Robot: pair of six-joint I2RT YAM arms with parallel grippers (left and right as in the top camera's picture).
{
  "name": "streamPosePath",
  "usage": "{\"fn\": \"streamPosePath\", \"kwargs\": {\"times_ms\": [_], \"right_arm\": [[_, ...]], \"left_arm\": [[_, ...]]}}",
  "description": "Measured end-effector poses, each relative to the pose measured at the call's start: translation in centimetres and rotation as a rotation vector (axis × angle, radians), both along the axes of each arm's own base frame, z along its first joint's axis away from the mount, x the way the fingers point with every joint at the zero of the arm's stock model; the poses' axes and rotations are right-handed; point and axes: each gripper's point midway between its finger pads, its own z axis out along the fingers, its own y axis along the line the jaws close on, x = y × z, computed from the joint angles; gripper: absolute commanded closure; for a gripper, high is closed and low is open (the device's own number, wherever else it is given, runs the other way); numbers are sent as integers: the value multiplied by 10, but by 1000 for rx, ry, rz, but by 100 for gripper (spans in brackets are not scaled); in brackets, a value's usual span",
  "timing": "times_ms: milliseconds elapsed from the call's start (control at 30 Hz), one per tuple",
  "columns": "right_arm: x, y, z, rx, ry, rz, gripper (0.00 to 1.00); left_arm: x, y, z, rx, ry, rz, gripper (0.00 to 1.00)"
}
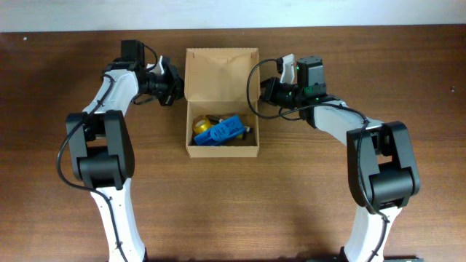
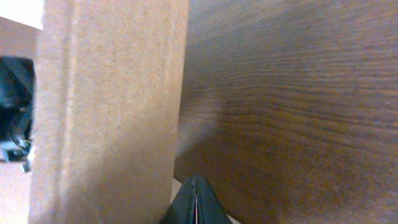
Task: Pack container
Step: 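Push the lid down over the box with both grippers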
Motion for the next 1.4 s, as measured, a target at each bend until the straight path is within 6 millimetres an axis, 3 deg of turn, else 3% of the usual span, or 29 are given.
{"fn": "streamPosePath", "kwargs": {"times_ms": [300, 500, 833, 1133, 1267, 1400], "right_arm": [[0, 1, 12, -52, -125, 72, 97], [4, 4, 40, -52, -217, 100, 96], [-2, 5, 89, -44, -322, 118, 97], [-35, 1, 121, -58, -257, 138, 97], [-54, 6, 123, -64, -192, 160, 96], [-77, 24, 118, -72, -127, 212, 97]], "left_arm": [[14, -1, 19, 31, -187, -95, 98], [26, -1, 43, 49, -288, -135, 98], [17, -1, 76, 75, -327, -217, 98], [-11, -1, 91, 108, -253, -290, 98], [-29, -3, 92, 157, -187, -329, 98], [-43, -13, 92, 204, -151, -382, 98]]}}
